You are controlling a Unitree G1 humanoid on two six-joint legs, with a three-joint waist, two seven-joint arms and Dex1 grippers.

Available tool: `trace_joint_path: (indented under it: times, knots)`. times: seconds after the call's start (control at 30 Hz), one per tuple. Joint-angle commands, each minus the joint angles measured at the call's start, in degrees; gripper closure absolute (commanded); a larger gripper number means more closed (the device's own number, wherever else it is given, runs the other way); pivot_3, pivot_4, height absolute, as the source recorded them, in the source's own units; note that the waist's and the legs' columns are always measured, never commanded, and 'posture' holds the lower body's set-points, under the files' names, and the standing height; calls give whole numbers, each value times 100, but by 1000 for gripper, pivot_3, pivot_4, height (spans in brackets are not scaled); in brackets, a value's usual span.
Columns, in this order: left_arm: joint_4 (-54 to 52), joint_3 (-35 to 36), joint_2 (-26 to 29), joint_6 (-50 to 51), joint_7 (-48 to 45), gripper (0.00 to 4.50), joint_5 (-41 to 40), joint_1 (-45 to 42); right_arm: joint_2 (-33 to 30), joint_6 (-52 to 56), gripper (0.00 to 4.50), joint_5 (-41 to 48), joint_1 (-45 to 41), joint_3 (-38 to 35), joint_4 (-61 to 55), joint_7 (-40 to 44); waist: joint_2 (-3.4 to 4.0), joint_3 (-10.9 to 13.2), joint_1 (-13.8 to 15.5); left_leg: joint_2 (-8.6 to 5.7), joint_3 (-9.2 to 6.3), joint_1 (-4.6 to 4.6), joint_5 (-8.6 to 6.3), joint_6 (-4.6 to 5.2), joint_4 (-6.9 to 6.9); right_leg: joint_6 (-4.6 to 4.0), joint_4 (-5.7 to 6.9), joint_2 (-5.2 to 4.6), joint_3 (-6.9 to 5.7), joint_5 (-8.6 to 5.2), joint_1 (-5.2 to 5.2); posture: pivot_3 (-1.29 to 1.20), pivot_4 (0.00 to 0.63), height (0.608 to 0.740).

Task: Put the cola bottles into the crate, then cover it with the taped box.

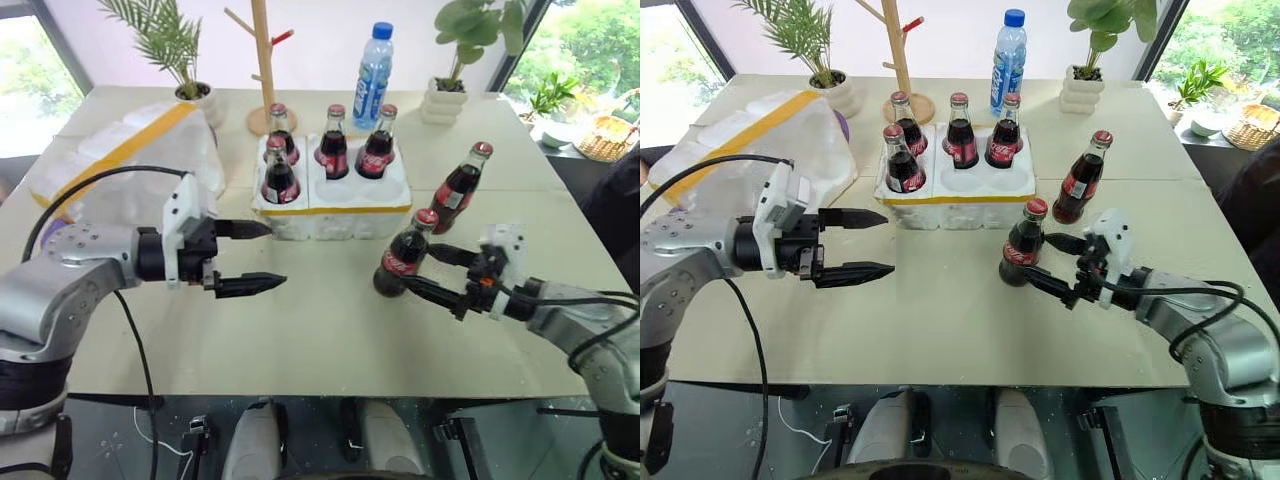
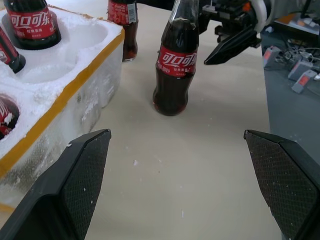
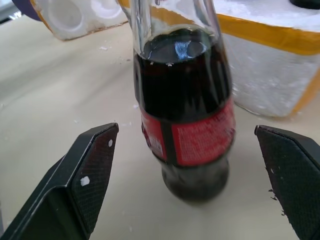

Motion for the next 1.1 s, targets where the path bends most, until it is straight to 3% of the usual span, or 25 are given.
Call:
trace_joint_path:
  times: [0.03, 0.13, 0.3, 0.5, 0.63, 0.77, 0.9, 1.1]
  knots:
    - [-67, -12, -9, -155, 54, 33, 10, -121, 244, -156, 0, -224, -346, 324, 201, -104, 0, 0, -8, 0, 1, 0, 0, 0, 0, 0, 0, 0, 0, 0, 0, 0, 150, 740]
    - [-27, -51, -24, -201, 89, 33, 29, -150, 577, -240, 0, -412, -730, 561, 616, -212, -1, 0, -14, -1, 3, 0, 0, 0, 1, -1, 0, -2, 1, 0, 0, 0, 150, 740]
    - [-46, 10, -36, -176, 171, 0, -79, -105, 547, -215, 1631, -289, -1089, 431, 657, 54, 1, 1, 16, -2, 1, -5, 0, 0, 2, 0, -1, -4, -1, 0, -2, 0, 150, 740]
    - [-147, 172, -28, -60, 275, 0, -355, -38, 384, 422, 1642, 809, -2474, -163, 629, 225, 25, 20, -75, 1, 3, -9, 0, 1, 1, 10, 0, -3, 11, 12, -16, 0, 150, 740]
    - [-74, 100, -61, -156, 341, 0, -313, -79, 735, 85, 1642, 30, -4026, 350, 1855, -28, 25, 20, -161, 2, 5, -4, 0, 1, 1, 11, 9, 3, 7, 12, -15, 0, 150, 740]
    - [-3, 26, -160, -270, 410, 0, -235, -175, 1293, -643, 1642, -907, -4944, 926, 3204, -151, 23, 18, -145, 3, 4, -5, 0, 1, -5, 12, 14, 6, 4, 12, -16, 0, 150, 740]
    - [10, 97, -205, -239, 499, 0, -291, -241, 1810, -1214, 1642, -1448, -5424, 1164, 4216, -178, 24, 19, -133, 0, 5, -22, 1, 0, -4, 15, 17, -2, 3, 14, -30, 0, 150, 740]
    - [9, 213, -155, -308, 597, 0, -221, -158, 2318, -1513, 1642, -1855, -5568, 1423, 4797, 13, 25, 20, -143, -2, 8, -90, 3, -3, 11, 19, 35, -11, 4, 17, -99, 0, 150, 740]
